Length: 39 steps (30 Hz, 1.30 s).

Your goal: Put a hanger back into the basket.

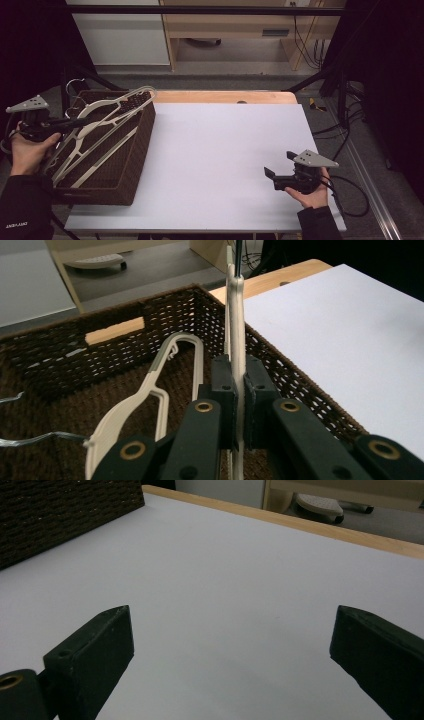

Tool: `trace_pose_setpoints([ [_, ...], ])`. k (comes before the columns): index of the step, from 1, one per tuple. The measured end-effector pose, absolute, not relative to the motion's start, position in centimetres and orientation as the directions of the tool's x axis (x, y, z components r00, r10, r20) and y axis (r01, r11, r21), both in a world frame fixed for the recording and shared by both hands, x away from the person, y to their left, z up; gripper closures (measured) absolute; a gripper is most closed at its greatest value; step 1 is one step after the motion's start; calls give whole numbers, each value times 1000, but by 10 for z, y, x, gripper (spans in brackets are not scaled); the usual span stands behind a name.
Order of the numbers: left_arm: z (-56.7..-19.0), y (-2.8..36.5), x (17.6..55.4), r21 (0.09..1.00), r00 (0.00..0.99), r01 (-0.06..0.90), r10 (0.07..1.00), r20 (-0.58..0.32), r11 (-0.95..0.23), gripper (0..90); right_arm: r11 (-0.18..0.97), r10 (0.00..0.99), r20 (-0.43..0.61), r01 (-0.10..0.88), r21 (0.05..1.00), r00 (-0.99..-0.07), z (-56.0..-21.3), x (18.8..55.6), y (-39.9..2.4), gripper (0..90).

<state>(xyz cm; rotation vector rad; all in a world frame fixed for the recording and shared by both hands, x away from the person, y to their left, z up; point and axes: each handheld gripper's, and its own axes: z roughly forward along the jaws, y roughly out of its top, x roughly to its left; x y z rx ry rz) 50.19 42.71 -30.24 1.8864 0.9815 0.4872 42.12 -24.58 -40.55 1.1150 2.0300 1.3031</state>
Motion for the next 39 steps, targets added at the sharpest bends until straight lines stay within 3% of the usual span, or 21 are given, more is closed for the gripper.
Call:
trace_pose_setpoints([
  [11, -305, 436, 502, 855, 571, 453, 819, -61, -252, 857, 218, 835, 28, 376, 900, -550, -405, 421, -246, 43],
  [24, -316, 435, 512, 776, 541, 533, 841, -7, -337, 857, 215, 837, 28, 375, 902, -547, -405, 420, -246, 45],
  [39, -361, 433, 518, 685, 559, 647, 820, -128, -334, 851, 221, 836, 25, 378, 899, -549, -407, 421, -244, 45],
])
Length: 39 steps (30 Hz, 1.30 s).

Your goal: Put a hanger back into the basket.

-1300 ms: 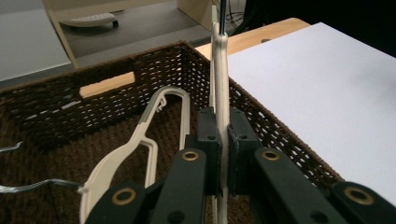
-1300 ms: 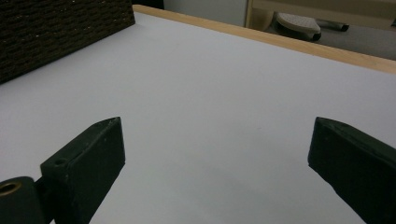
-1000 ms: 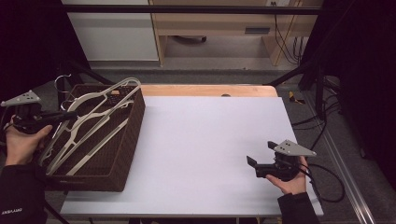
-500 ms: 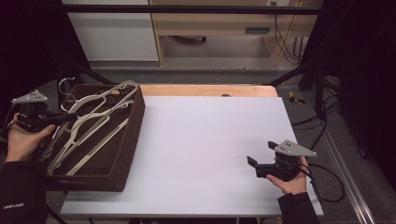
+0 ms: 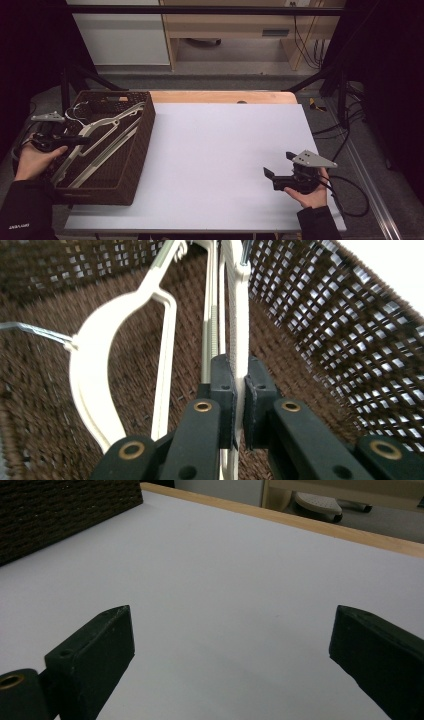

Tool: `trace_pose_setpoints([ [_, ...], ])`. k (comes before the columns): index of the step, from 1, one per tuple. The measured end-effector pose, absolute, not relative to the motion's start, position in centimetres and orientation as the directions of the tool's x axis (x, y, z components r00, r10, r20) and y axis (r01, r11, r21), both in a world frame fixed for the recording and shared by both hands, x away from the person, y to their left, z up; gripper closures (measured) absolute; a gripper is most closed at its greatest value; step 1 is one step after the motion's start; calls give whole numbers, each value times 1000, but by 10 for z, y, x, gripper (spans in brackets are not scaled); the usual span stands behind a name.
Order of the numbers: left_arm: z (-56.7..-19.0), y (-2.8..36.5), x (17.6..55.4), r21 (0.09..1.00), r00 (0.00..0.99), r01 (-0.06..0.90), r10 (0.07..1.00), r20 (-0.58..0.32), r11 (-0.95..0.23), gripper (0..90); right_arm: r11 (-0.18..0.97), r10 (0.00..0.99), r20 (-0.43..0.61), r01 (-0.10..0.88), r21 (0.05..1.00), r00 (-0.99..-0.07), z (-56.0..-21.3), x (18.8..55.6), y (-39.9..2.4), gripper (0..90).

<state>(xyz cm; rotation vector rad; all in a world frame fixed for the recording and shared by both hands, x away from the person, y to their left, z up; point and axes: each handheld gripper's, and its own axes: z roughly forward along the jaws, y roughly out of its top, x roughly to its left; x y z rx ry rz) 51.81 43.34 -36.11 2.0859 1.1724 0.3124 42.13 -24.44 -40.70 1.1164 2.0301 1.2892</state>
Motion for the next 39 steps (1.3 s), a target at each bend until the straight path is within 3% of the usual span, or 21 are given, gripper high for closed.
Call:
trace_pose_setpoints([
  [4, -367, 430, 521, 681, 544, 659, 827, -139, -319, 845, 212, 838, 33, 381, 900, -545, -406, 421, -245, 46],
  [8, -368, 433, 520, 679, 459, 679, 884, -95, -280, 835, 214, 835, 34, 380, 900, -549, -407, 421, -244, 47],
  [13, -368, 437, 514, 705, 369, 669, 928, -40, -236, 722, 212, 835, 35, 380, 900, -549, -407, 421, -244, 47],
  [17, -358, 446, 496, 780, 324, 597, 946, -24, -185, 656, 208, 836, 38, 381, 901, -547, -406, 421, -245, 47],
  [24, -344, 437, 473, 844, 359, 510, 933, -37, -163, 532, 207, 837, 38, 380, 901, -546, -406, 421, -245, 46],
  [33, -341, 378, 444, 923, 476, 357, 878, -45, -146, 301, 202, 838, 38, 374, 905, -545, -405, 420, -247, 43],
  [36, -345, 367, 439, 931, 505, 338, 861, -52, -142, 277, 203, 837, 37, 372, 906, -546, -404, 420, -248, 42],
  [39, -350, 346, 431, 937, 553, 319, 831, -60, -145, 198, 201, 836, 34, 364, 910, -548, -404, 419, -249, 42],
])
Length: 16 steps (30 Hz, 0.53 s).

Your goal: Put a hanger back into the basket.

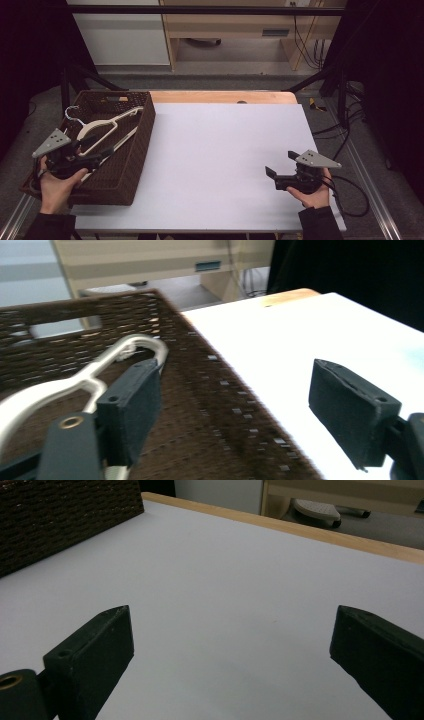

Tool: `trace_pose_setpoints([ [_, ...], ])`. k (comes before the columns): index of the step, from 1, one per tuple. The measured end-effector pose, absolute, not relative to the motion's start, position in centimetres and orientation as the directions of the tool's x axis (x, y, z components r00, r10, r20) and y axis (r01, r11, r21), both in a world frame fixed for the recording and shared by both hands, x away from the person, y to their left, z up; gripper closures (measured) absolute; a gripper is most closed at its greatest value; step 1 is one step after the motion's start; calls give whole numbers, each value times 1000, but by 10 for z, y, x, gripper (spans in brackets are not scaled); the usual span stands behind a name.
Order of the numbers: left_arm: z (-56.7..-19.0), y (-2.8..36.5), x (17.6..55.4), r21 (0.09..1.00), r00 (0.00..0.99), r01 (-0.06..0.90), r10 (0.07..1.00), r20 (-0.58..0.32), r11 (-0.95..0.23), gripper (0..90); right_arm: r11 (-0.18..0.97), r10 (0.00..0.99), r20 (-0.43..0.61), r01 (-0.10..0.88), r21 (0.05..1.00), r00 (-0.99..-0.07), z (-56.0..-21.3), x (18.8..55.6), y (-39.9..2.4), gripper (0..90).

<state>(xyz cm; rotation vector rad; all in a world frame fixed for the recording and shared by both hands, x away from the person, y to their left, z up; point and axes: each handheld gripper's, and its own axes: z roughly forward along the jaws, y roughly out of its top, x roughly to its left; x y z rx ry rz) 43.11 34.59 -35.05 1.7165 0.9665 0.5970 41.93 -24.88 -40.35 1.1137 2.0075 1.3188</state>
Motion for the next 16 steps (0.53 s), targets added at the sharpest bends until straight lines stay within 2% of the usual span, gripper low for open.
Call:
trace_pose_setpoints([
  [3, -354, 336, 427, 938, 561, 311, 826, -51, -153, 157, 195, 838, 37, 363, 911, -545, -403, 419, -249, 43],
  [5, -358, 328, 425, 935, 565, 314, 824, -46, -163, 98, 194, 837, 36, 358, 913, -546, -403, 418, -249, 41],
  [8, -367, 313, 424, 929, 577, 324, 816, -44, -179, 69, 192, 836, 34, 349, 917, -548, -401, 417, -250, 39],
  [16, -377, 305, 425, 916, 594, 331, 805, -14, -228, 69, 182, 834, 35, 333, 925, -551, -399, 414, -252, 38],
])
